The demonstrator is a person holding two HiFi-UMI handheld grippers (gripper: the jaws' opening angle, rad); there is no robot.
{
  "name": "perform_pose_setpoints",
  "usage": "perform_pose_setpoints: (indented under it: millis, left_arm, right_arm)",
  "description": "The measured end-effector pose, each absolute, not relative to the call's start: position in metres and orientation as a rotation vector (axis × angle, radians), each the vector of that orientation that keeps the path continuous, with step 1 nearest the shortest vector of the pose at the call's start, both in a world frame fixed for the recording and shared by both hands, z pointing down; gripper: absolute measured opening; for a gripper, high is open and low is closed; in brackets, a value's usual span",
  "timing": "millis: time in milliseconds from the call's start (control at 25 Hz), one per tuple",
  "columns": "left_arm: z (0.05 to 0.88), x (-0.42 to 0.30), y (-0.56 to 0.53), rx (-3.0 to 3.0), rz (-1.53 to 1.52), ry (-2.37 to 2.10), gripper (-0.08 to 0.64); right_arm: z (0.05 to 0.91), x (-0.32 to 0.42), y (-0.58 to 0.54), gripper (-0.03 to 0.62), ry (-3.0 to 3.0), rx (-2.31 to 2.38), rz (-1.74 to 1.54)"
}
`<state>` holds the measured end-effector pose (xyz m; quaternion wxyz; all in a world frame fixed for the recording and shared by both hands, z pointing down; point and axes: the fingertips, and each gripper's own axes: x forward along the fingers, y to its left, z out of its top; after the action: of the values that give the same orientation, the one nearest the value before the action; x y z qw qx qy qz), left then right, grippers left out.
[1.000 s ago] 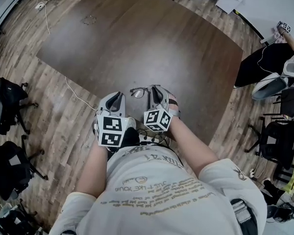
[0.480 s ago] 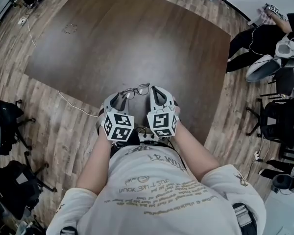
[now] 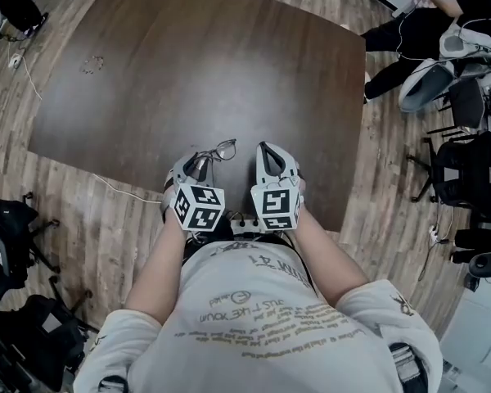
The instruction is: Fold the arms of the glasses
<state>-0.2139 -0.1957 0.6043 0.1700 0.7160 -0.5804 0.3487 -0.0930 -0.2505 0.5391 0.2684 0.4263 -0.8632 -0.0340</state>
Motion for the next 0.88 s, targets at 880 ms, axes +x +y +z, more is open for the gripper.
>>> perform_pose_setpoints:
  millis: [880]
  left_arm:
    - [0.621, -0.196, -0.215, 2.109, 1.124, -1.516, 0.023]
  right_arm:
    - [0.546, -0.054, -0.253, 0.015, -2.235, 1.331, 0.001]
